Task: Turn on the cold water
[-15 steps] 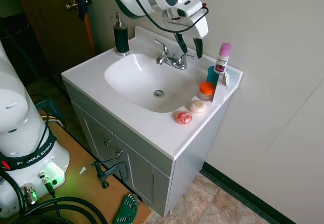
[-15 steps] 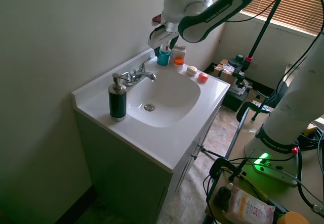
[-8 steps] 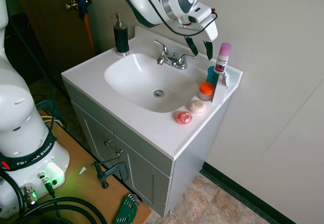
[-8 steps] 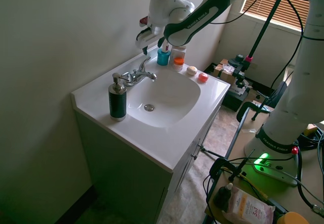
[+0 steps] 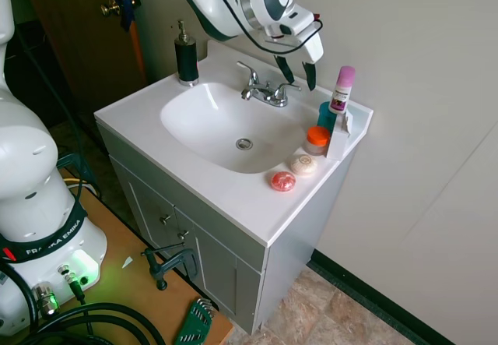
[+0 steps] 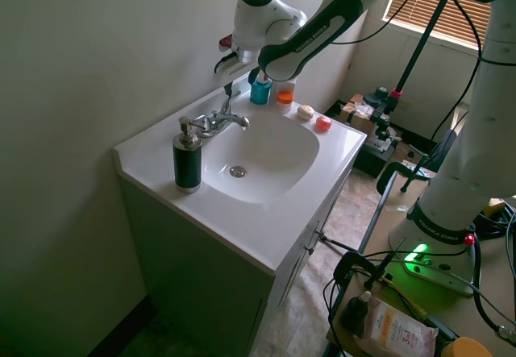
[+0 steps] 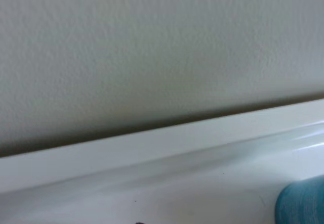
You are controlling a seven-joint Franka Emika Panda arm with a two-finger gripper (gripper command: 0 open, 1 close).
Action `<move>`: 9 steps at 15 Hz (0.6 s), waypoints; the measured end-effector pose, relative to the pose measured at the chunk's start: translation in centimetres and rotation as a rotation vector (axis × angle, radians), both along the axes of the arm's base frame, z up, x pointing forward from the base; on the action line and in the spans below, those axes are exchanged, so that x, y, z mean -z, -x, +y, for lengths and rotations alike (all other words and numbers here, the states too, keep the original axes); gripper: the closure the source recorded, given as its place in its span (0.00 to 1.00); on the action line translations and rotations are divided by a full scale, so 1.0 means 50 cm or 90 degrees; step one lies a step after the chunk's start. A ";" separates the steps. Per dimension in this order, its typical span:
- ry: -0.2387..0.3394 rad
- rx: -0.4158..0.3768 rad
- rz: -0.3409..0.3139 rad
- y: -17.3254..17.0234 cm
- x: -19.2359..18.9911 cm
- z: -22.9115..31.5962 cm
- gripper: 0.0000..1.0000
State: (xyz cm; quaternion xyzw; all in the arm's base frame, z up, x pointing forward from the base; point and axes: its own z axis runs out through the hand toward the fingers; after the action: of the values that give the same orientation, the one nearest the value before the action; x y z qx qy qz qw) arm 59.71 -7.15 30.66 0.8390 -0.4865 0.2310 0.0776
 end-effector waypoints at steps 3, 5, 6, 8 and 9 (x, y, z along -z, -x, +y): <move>-0.004 0.005 0.004 0.027 0.008 0.001 0.00; -0.013 0.008 0.026 0.077 0.024 0.008 0.00; -0.020 0.011 0.032 0.104 0.021 0.008 0.00; -0.053 0.004 0.056 0.176 0.022 0.045 0.00; -0.080 -0.014 0.074 0.214 0.016 0.077 0.00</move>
State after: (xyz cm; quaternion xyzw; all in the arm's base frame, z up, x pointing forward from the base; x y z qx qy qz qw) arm 49.03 -3.29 29.85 0.8596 -0.4852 0.1521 0.0502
